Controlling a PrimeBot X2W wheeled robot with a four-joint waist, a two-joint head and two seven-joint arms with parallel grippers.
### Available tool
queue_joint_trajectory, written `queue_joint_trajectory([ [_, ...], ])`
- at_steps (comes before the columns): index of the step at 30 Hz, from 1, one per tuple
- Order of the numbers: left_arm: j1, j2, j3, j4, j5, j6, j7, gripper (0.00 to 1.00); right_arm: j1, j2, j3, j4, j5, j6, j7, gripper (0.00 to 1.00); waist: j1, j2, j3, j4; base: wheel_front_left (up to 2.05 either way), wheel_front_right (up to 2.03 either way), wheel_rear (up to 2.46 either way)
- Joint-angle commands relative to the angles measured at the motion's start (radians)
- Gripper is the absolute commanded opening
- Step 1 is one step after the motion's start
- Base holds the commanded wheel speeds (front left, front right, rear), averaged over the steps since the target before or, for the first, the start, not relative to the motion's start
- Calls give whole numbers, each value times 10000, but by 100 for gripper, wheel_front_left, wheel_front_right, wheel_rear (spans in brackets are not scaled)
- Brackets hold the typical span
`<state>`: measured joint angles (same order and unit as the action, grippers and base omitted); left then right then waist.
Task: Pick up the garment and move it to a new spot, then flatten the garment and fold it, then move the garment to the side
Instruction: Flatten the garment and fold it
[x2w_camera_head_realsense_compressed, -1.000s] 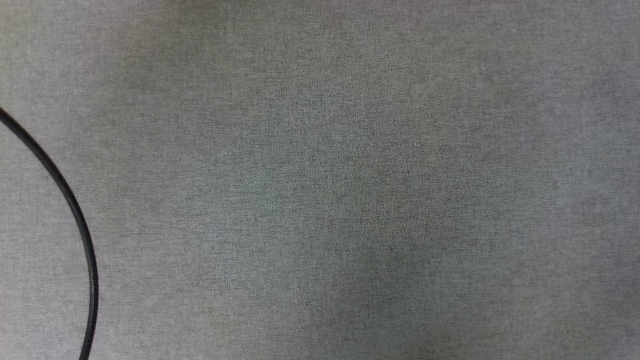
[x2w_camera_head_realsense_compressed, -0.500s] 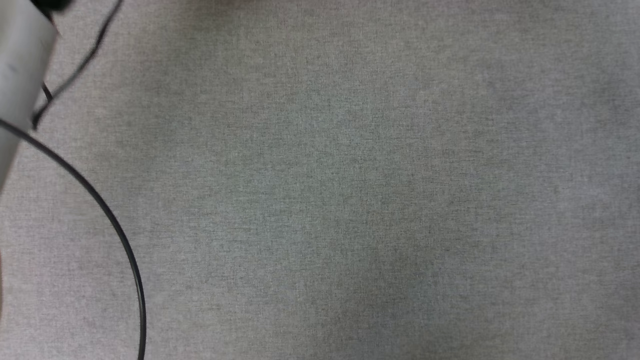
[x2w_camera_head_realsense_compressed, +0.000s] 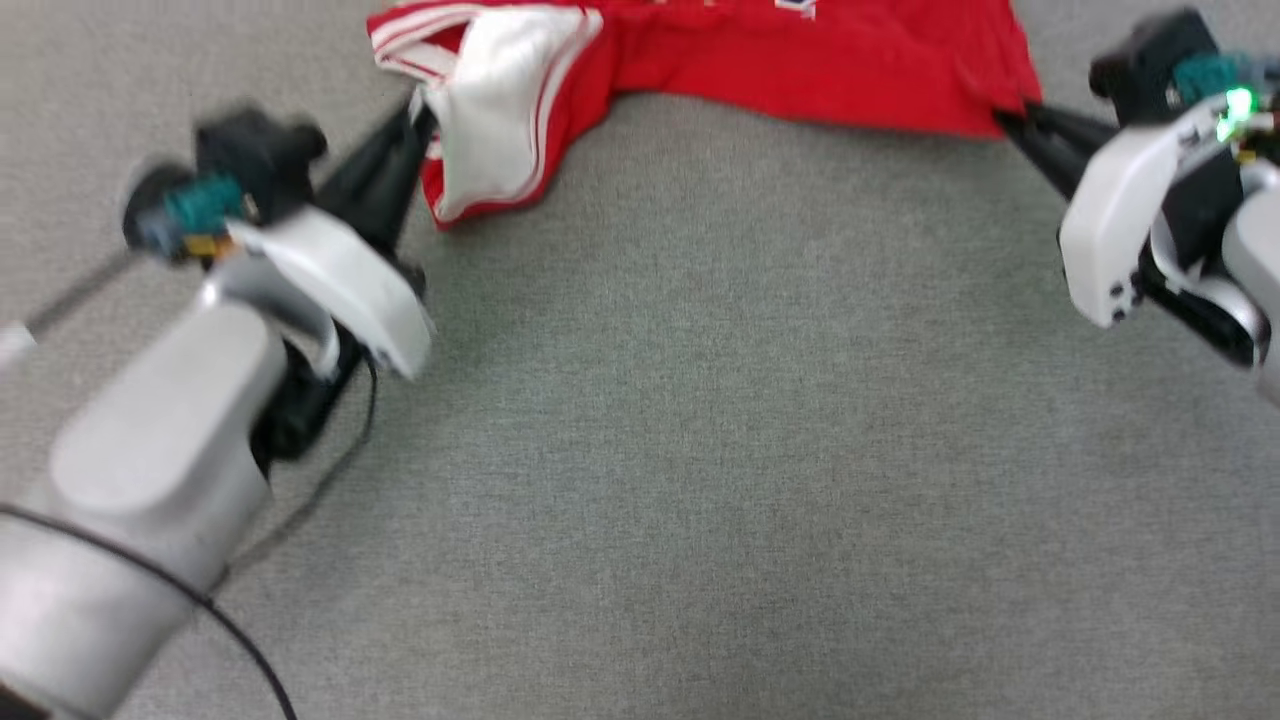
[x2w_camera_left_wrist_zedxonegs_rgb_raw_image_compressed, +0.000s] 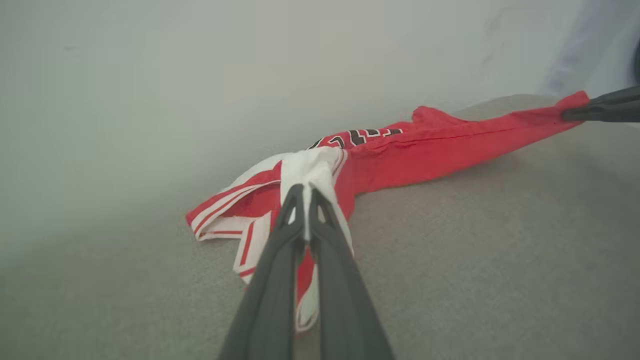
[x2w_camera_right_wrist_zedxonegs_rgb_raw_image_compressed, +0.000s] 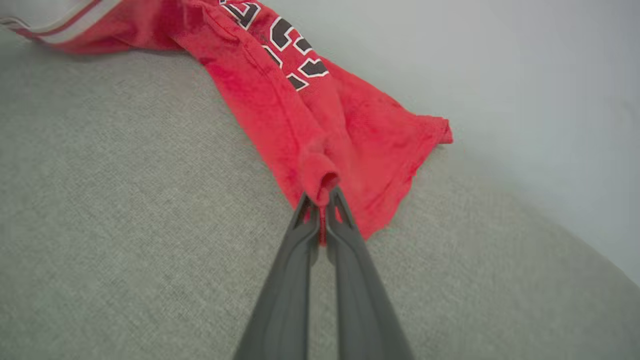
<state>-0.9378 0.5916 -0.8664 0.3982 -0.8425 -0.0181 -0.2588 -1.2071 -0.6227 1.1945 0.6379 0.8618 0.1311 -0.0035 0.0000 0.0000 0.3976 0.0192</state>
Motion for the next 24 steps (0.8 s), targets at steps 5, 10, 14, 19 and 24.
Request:
queue_joint_trajectory([
  [5, 2079, 446, -201, -1492, -179, 942, -47, 0, 1341, -509, 143, -314, 521, -7, -344, 0, 0, 0, -957, -2, 0, 0, 0],
  [10, 3867, 1066, -393, -2855, -455, 1746, 26, 0, 2518, -938, 243, -630, 945, -7, -566, 0, 0, 0, -1591, -80, 0, 0, 0],
  [14, 4871, 1404, -490, -3594, -769, 2192, 67, 0, 3199, -1197, 260, -829, 1150, -7, -688, 0, 0, 0, -1890, -121, 0, 0, 0],
  [19, 6352, 2045, -526, -4396, -1179, 2793, 69, 0, 4233, -1679, 295, -1199, 1088, -7, -947, 0, 0, 0, -2264, -180, 0, 0, 0],
  [24, 7769, 2408, -410, -5162, -1646, 3383, -11, 0, 5294, -2140, 149, -1664, 1159, -7, -1065, 0, 0, 0, -2653, -199, 0, 0, 0],
])
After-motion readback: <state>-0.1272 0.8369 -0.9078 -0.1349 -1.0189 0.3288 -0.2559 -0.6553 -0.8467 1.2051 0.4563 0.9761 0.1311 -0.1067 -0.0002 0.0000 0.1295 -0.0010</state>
